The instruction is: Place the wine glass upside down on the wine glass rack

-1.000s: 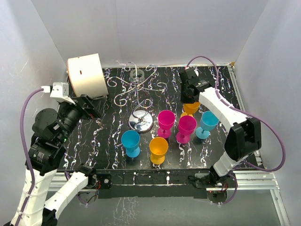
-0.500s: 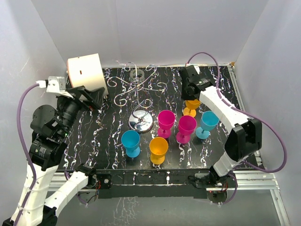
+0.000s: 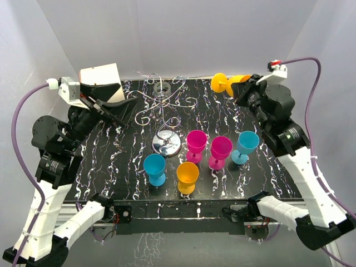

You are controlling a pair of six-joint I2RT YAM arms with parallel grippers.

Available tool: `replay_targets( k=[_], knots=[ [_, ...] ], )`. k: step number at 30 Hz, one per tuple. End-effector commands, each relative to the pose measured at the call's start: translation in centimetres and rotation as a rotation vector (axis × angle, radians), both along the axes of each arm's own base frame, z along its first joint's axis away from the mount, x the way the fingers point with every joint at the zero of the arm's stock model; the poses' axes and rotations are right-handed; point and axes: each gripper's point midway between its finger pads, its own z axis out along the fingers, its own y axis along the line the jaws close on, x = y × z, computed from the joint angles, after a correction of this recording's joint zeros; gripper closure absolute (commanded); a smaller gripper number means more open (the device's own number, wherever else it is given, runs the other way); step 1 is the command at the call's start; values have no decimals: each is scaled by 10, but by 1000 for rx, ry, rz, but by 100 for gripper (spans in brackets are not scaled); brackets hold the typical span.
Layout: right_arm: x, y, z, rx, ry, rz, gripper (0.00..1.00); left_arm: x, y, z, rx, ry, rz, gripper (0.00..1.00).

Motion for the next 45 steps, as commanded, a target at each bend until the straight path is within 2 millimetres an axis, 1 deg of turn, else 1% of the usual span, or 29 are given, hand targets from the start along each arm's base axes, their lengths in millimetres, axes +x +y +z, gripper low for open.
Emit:
replay_targets(
  k=[1, 3, 4, 6, 7, 9, 12, 16, 17, 19, 22, 24, 26, 29, 31, 35, 40, 45],
  knots=[
    [-17, 6, 52, 173, -208, 54, 100, -14, -22, 30, -49, -51, -165, 1],
    [-30, 9, 69, 229, -283, 93, 100, -10, -29, 34, -103, -12, -207, 1],
    [-38, 10, 81, 253, -332, 122, 100, -10, -35, 35, -118, -10, -248, 2],
    [-50, 22, 101, 254, -418, 215, 100, -7, -41, 35, -151, 7, -284, 2],
    [-55, 27, 107, 253, -447, 254, 100, -5, -42, 35, -170, 21, -289, 2],
    [-62, 33, 116, 257, -496, 307, 100, -2, -43, 33, -208, 45, -300, 2],
    [-70, 31, 131, 300, -555, 313, 100, 6, -42, 34, -301, 94, -298, 2],
    [-80, 43, 145, 354, -619, 406, 100, 21, -45, 38, -442, 208, -322, 3],
    [-80, 43, 148, 359, -643, 410, 100, 23, -47, 41, -470, 235, -340, 4],
    [-74, 35, 155, 368, -672, 354, 100, 21, -51, 48, -479, 277, -373, 4],
    [-61, 28, 161, 367, -668, 289, 100, 20, -51, 52, -517, 331, -386, 4],
    [-58, 34, 163, 374, -658, 312, 100, 26, -51, 50, -557, 367, -377, 4],
    [-62, 40, 167, 413, -659, 356, 100, 35, -55, 46, -592, 416, -388, 5],
    [-68, 49, 171, 450, -668, 425, 100, 51, -66, 44, -642, 477, -437, 8],
    [-68, 52, 171, 464, -670, 441, 100, 55, -73, 52, -656, 465, -475, 9],
    [-67, 56, 170, 531, -674, 472, 100, 67, -91, 57, -640, 479, -457, 12],
    [-66, 66, 168, 587, -670, 537, 100, 92, -109, 43, -712, 535, -413, 15],
    [-66, 66, 170, 602, -682, 543, 100, 101, -130, 38, -762, 548, -426, 19]
  ],
)
